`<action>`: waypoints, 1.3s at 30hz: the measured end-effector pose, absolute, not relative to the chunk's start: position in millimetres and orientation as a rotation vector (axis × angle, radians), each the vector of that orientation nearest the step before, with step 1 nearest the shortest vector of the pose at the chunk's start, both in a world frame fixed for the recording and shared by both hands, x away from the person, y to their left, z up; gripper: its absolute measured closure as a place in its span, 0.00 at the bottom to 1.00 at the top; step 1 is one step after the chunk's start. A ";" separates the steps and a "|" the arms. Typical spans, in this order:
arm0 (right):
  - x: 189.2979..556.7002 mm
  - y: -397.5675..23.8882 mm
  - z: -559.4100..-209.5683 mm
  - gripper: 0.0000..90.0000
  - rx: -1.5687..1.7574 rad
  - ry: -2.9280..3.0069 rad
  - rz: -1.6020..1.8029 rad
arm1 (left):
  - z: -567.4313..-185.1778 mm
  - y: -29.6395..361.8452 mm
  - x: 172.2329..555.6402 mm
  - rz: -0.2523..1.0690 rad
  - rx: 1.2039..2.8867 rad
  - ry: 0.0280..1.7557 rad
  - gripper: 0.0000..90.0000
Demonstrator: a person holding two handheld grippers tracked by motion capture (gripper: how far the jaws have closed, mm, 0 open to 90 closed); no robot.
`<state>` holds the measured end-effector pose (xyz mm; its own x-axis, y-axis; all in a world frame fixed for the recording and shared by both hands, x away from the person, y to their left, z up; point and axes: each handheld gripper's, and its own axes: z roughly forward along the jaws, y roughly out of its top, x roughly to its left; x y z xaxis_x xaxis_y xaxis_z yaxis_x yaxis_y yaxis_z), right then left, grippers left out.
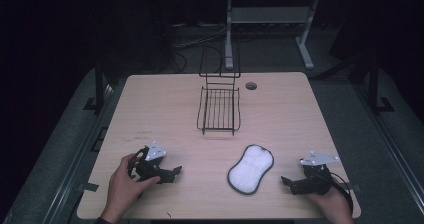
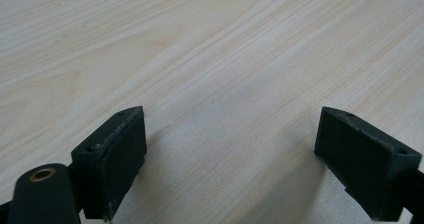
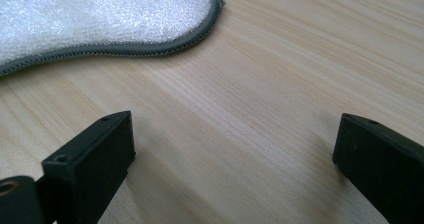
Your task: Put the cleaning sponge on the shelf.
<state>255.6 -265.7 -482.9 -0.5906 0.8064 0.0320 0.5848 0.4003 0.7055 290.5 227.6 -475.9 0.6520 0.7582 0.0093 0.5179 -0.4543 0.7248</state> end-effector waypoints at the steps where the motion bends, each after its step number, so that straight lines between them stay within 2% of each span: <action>1: 255.5 -265.7 -482.9 0.03 1.210 2.347 0.992 | -475.9 227.6 290.5 0.435 2.159 0.985 0.14; 8: 255.0 -265.7 -482.9 0.03 1.211 2.345 0.991 | -476.0 227.5 290.6 0.435 2.157 0.986 0.14; 12: 254.4 -266.7 -480.0 0.11 1.225 2.350 0.977 | -476.0 227.6 290.6 0.436 2.158 0.985 0.14; 13: 254.2 -268.5 -476.5 0.20 1.237 2.350 0.981 | -476.0 227.5 290.6 0.435 2.157 0.986 0.14; 15: 253.9 -269.8 -473.0 0.27 1.237 2.342 0.988 | -476.0 227.5 290.6 0.435 2.156 0.987 0.14; 16: 253.9 -269.8 -473.0 0.27 1.237 2.342 0.988 | -476.0 227.5 290.6 0.435 2.156 0.987 0.14; 17: 253.7 -271.2 -468.7 0.38 1.240 2.351 1.012 | -476.0 227.5 290.6 0.435 2.157 0.986 0.14; 22: 255.0 -271.3 -460.5 0.66 1.237 2.356 1.047 | -476.0 227.6 290.6 0.435 2.157 0.986 0.14; 29: 259.0 -266.5 -452.2 0.96 1.217 2.403 1.089 | -476.0 227.5 290.6 0.435 2.157 0.986 0.14; 31: 260.0 -265.2 -450.6 0.99 1.219 2.413 1.094 | -476.0 227.6 290.6 0.435 2.157 0.986 0.14; 39: 267.7 -258.4 -446.7 1.00 1.200 2.457 1.114 | -476.1 227.3 290.9 0.433 2.155 0.986 0.14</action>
